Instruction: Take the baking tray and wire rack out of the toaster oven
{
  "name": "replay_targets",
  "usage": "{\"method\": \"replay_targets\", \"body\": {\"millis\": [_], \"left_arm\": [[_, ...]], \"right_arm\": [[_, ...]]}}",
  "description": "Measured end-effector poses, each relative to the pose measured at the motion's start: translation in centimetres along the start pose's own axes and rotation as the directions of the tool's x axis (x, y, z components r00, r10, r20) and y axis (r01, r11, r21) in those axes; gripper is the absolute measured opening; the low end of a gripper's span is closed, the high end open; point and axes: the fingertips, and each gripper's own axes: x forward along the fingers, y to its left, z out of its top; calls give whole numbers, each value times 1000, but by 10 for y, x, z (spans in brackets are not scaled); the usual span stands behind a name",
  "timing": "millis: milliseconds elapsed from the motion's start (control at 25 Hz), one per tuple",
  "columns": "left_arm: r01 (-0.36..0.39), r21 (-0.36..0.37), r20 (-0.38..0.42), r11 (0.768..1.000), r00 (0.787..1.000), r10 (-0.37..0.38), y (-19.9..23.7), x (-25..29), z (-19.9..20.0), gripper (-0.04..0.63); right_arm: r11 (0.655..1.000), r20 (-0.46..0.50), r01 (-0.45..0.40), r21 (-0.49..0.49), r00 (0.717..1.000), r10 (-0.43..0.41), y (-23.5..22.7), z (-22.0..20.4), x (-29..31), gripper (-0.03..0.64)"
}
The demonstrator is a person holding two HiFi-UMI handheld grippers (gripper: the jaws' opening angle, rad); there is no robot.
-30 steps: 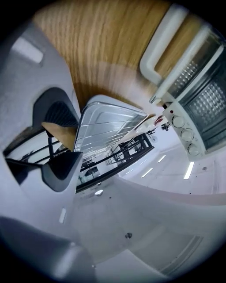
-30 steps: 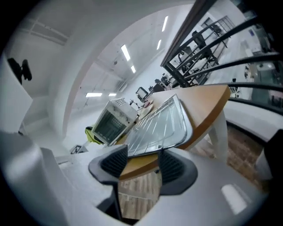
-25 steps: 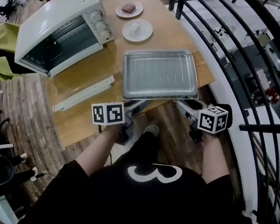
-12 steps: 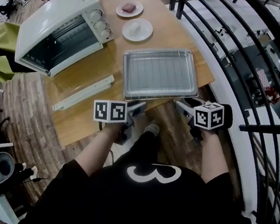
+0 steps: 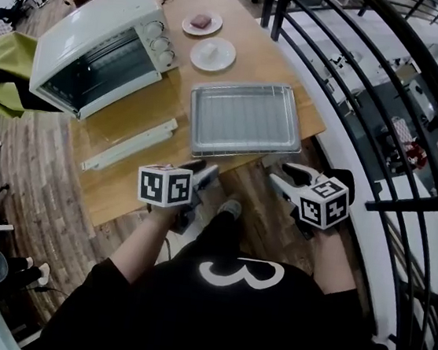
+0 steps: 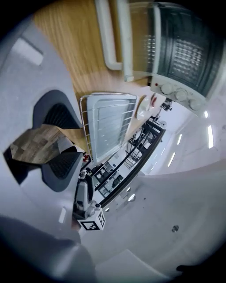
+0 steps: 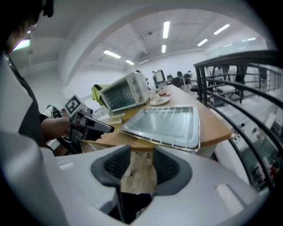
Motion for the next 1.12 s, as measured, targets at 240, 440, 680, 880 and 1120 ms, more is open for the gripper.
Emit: {"method": "replay_targets", "body": {"millis": [240, 440, 680, 880, 1120], "left_arm": [[56, 229, 175, 972, 980, -98, -85, -76, 35, 70], [136, 371, 299, 919, 919, -256, -166, -145, 41, 22], [92, 472, 385, 877, 873, -299, -206, -189, 35, 10], [104, 493, 393, 864, 859, -328, -224, -194, 28, 10], [96, 500, 381, 860, 868, -319, -232, -194, 22, 9]], "right_arm": [[989, 266, 5, -149, 963, 35, 87, 66, -83, 3], [974, 403, -7, -225, 910, 100, 146, 95, -136, 3], [958, 491, -1, -286, 858, 147, 192, 96, -172, 3], [954, 529, 20, -298, 836, 148, 198, 91, -190, 3], [958, 523, 36, -284, 843, 123, 197, 82, -197, 3]]}}
